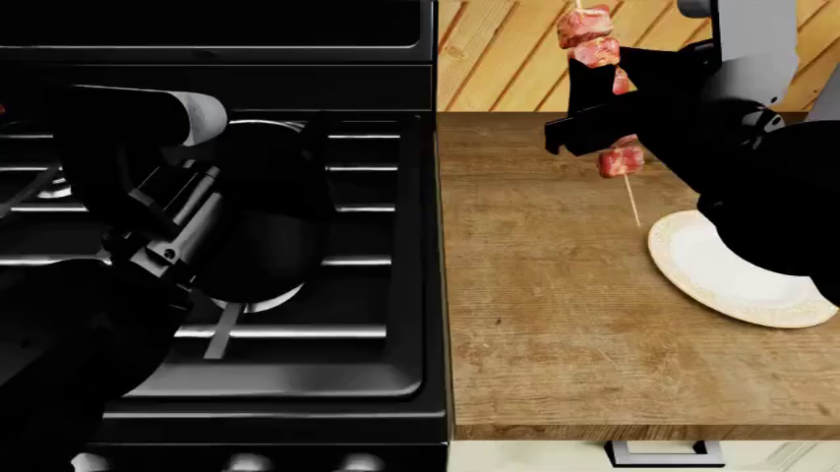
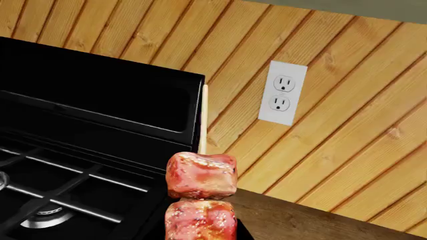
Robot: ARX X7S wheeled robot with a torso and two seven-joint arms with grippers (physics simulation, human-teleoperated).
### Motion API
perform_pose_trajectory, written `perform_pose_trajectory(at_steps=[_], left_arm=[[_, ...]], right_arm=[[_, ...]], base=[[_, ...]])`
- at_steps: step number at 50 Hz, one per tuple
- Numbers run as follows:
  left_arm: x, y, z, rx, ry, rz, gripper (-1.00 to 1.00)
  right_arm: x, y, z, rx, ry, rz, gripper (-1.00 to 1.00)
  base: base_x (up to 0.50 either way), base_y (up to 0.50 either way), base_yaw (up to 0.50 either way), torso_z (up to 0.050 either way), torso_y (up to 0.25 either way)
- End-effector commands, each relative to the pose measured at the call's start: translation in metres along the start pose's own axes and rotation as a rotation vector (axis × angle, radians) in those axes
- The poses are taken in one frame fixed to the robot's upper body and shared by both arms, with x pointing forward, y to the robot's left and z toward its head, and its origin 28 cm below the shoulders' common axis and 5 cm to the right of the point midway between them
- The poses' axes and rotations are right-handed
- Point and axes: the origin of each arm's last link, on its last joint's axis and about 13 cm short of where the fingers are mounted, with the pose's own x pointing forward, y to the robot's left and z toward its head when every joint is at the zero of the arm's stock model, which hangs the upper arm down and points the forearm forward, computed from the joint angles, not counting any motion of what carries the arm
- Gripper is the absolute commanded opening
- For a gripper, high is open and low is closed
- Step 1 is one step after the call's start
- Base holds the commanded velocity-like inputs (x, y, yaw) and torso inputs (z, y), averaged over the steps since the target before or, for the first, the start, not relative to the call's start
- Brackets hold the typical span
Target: Frozen meat rests on a plate on the counter. Retrieve the meat and place it in a pot on a burner. Then turn the burner on.
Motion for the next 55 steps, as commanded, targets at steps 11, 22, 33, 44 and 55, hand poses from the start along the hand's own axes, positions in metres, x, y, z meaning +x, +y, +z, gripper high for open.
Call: perform_pose_trajectory(at_steps=[11,22,33,44,55], left_arm=[[-0.003,0.0,0.005,0.007,-0.02,0.004,1.0],[-0.004,-0.001,0.007,0.008,-0.024,0.005,1.0],[-0.006,0.001,0.003,0.005,-0.017,0.012,1.0],[-0.008,0.001,0.002,0.006,-0.009,0.017,1.0],[-0.006,0.001,0.0,0.007,-0.001,0.022,1.0]], right_arm=[[-0.005,0.0,0.008,-0.022,-0.031,-0.002,-1.0],[-0.01,0.001,0.011,-0.025,-0.044,-0.007,-1.0],[-0.012,0.002,0.012,-0.014,-0.05,-0.01,-1.0],[-0.009,0.001,0.013,0.026,-0.095,-0.025,-1.0],[0.005,0.002,0.016,0.104,-0.185,0.012,-1.0]], base=[[0.0,0.5,0.0,0.0,0.001],[0.0,0.5,0.0,0.0,0.0],[0.0,0.5,0.0,0.0,0.0],[0.0,0.0,0.0,0.0,0.0],[0.0,0.0,0.0,0.0,0.0]])
